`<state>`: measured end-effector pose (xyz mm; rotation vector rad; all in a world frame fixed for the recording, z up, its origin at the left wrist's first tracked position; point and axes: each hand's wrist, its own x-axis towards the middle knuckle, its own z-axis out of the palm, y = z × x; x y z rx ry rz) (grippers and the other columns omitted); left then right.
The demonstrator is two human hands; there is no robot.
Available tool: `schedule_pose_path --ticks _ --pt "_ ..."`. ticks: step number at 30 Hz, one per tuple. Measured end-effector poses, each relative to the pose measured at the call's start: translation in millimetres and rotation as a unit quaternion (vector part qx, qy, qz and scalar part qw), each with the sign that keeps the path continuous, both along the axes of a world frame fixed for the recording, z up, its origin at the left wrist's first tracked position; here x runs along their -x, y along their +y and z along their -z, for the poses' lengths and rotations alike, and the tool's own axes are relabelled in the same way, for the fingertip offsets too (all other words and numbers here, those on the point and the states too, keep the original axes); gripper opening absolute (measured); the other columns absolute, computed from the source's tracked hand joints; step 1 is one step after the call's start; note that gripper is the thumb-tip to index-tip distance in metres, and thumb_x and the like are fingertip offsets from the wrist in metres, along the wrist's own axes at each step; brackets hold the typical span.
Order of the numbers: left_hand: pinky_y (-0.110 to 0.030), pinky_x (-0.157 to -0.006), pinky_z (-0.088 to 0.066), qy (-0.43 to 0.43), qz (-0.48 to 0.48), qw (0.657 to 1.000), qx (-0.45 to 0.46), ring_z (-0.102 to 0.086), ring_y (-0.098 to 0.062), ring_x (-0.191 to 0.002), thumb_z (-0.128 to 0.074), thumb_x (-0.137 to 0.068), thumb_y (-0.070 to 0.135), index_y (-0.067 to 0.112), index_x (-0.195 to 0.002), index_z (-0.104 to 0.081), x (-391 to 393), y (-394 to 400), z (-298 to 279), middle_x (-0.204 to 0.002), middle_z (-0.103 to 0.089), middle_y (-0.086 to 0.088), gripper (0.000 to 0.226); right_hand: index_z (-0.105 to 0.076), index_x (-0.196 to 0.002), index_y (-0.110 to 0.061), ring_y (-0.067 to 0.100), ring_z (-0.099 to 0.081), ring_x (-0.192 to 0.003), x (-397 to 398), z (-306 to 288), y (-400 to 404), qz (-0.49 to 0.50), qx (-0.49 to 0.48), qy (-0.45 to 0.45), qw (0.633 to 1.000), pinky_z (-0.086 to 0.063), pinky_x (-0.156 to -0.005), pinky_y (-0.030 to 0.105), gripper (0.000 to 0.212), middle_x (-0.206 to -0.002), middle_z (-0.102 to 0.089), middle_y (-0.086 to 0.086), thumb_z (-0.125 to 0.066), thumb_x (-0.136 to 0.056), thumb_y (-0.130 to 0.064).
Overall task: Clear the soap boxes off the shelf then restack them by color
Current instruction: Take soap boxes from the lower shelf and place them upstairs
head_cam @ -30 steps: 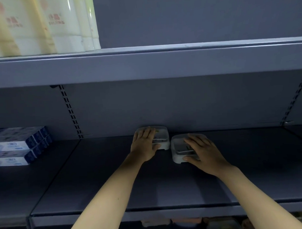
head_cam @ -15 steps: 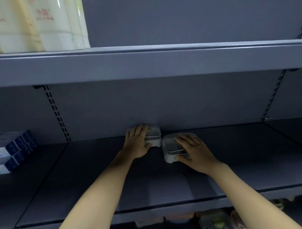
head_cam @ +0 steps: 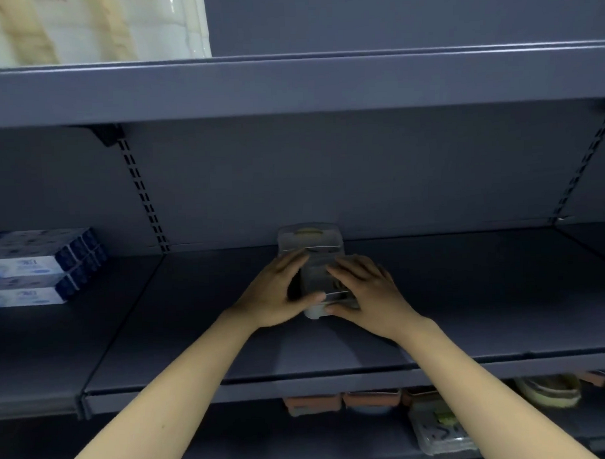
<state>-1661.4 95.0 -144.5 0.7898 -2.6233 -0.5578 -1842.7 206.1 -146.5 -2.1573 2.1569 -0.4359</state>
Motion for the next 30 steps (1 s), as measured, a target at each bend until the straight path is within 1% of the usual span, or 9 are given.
schedule_pose_path --ticks 3,6,8,10,13,16,21,26,30 --pt "-0.023 -0.112 -0.009 -0.054 -0.012 0.998 -0.02 -0.007 -0.01 -0.144 -0.058 -0.072 0.072 0.026 -0.151 -0.007 -8.7 10.8 4.3 -0.158 -0.004 0.011 0.104 -0.015 -0.149 -0.034 0.014 0.007 -0.144 -4.7 -1.0 -2.5 -0.022 -0.006 -0.027 0.999 0.002 -0.116 0.04 0.074 -0.158 0.002 -0.011 -0.052 -0.088 -0.055" --pt "-0.021 -0.11 -0.008 -0.058 -0.033 0.995 -0.068 -0.003 -0.009 -0.144 -0.062 -0.076 0.062 0.031 -0.15 0.003 -10.3 22.3 10.4 -0.157 0.008 0.012 0.103 -0.013 -0.148 -0.039 0.011 0.013 -0.143 1.2 -1.2 2.7 -0.019 -0.015 -0.068 0.997 -0.001 -0.116 0.04 0.079 -0.156 0.009 -0.016 -0.059 -0.085 -0.052" --pt "-0.022 -0.11 -0.012 -0.044 -0.05 0.995 -0.07 -0.007 -0.012 -0.144 -0.062 -0.08 0.058 0.03 -0.15 0.004 -5.5 29.3 12.3 -0.158 0.006 0.009 0.1 -0.014 -0.148 -0.038 0.011 0.012 -0.143 4.8 0.6 7.1 -0.013 -0.018 -0.078 0.997 -0.003 -0.116 0.037 0.078 -0.156 0.009 -0.017 -0.061 -0.086 -0.048" --pt "-0.024 -0.111 -0.018 -0.033 -0.068 0.995 -0.059 -0.015 -0.015 -0.143 -0.06 -0.084 0.053 0.025 -0.151 0.001 1.7 33.5 12.5 -0.159 -0.002 0.004 0.095 -0.019 -0.148 -0.033 0.013 0.007 -0.144 5.5 2.2 9.0 -0.01 -0.006 -0.093 0.996 -0.007 -0.118 0.033 0.074 -0.157 0.001 -0.014 -0.061 -0.088 -0.039" --pt "-0.028 -0.11 -0.027 -0.014 -0.085 0.996 -0.036 -0.025 -0.02 -0.14 -0.058 -0.089 0.046 0.021 -0.151 -0.002 7.4 35.2 8.0 -0.158 -0.01 -0.001 0.087 -0.027 -0.147 -0.028 0.017 -0.002 -0.144 4.6 1.4 5.8 -0.014 0.029 -0.103 0.994 -0.014 -0.118 0.037 0.067 -0.156 -0.014 -0.01 -0.062 -0.089 -0.033" --pt "-0.025 -0.11 -0.024 0.02 -0.085 0.996 -0.029 -0.022 -0.018 -0.141 -0.057 -0.09 0.043 0.021 -0.151 -0.002 5.1 31.9 -3.6 -0.158 -0.009 0.002 0.084 -0.03 -0.146 -0.029 0.015 -0.005 -0.144 6.4 -6.9 -0.3 -0.019 0.062 -0.121 0.991 -0.013 -0.118 0.034 0.066 -0.155 -0.019 -0.01 -0.063 -0.088 -0.032" --pt "-0.025 -0.11 -0.024 0.042 -0.101 0.994 -0.003 -0.025 -0.019 -0.14 -0.055 -0.091 0.041 0.017 -0.151 -0.002 5.4 13.1 -27.3 -0.158 -0.012 0.0 0.084 -0.033 -0.145 -0.026 0.017 -0.008 -0.143 6.9 -33.0 -21.1 -0.035 0.116 -0.086 0.989 -0.009 -0.112 0.026 0.064 -0.154 -0.022 -0.008 -0.064 -0.089 -0.029" --pt "-0.034 -0.115 -0.022 0.005 -0.11 0.99 0.088 -0.021 -0.025 -0.141 -0.052 -0.095 0.032 0.011 -0.15 -0.009 18.1 -16.1 -39.5 -0.158 -0.006 -0.006 0.074 -0.042 -0.14 -0.017 0.027 -0.023 -0.14 6.3 -44.1 -58.4 -0.03 0.146 -0.065 0.987 -0.024 -0.115 0.039 0.059 -0.149 -0.036 0.003 -0.066 -0.087 -0.025" --pt "-0.035 -0.117 -0.001 -0.095 -0.111 0.97 0.195 -0.006 -0.021 -0.145 -0.043 -0.099 0.03 0.013 -0.151 -0.008 31.8 -28.7 -35.0 -0.159 -0.001 -0.004 0.065 -0.039 -0.142 -0.019 0.025 -0.023 -0.141 7.7 -33.5 -80.8 -0.028 0.101 -0.021 0.994 -0.027 -0.113 0.042 0.055 -0.151 -0.032 0.003 -0.059 -0.092 -0.025"
